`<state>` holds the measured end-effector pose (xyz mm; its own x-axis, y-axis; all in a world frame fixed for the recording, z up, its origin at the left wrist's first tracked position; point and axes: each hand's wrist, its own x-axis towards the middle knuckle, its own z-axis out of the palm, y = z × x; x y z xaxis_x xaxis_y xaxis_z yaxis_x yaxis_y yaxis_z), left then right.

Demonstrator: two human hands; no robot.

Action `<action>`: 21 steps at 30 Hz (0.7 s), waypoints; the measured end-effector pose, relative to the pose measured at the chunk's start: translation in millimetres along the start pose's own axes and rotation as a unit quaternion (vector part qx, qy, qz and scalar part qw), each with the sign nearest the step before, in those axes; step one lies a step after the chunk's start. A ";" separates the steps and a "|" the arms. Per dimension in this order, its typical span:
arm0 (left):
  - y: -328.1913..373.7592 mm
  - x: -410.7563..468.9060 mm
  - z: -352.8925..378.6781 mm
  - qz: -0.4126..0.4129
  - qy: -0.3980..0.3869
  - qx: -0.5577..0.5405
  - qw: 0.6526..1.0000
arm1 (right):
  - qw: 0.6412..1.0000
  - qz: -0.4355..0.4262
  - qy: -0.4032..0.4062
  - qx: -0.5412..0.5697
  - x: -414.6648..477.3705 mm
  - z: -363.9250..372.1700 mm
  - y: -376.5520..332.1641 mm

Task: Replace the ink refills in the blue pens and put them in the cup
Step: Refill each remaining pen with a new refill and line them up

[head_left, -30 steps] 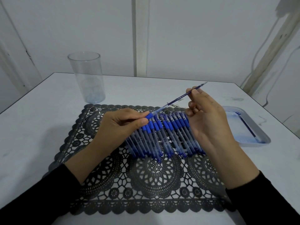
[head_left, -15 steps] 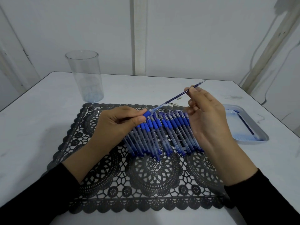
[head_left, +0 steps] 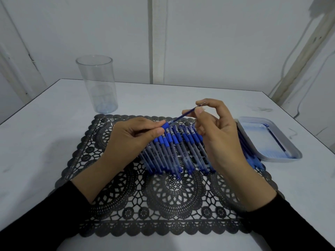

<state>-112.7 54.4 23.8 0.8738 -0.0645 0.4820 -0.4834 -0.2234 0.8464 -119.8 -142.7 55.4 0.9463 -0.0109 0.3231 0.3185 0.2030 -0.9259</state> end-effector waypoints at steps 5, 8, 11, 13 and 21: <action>-0.9 1.0 -2.0 0.004 -0.003 0.003 1.000 | 1.000 0.020 -0.014 0.000 1.2 -1.1 4.7; -3.3 0.8 -5.3 0.001 0.000 0.006 1.000 | 0.999 0.042 -0.001 0.006 3.7 -3.4 8.1; -4.1 -0.6 -7.8 0.008 -0.012 0.013 1.000 | 0.998 0.063 -0.010 0.004 4.9 -2.6 11.9; -3.4 -1.7 -8.6 0.012 -0.016 0.010 1.000 | 0.997 0.067 -0.035 -0.003 4.3 1.4 13.5; -3.0 -4.9 -26.7 -0.007 0.000 0.019 1.000 | 0.988 0.043 -0.112 -0.096 11.7 23.6 20.5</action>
<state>-116.9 81.3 24.9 0.8806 -0.0604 0.4700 -0.4685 -0.2606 0.8442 -103.5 -115.6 44.8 0.9413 0.2196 0.2563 0.2620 0.0030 -0.9651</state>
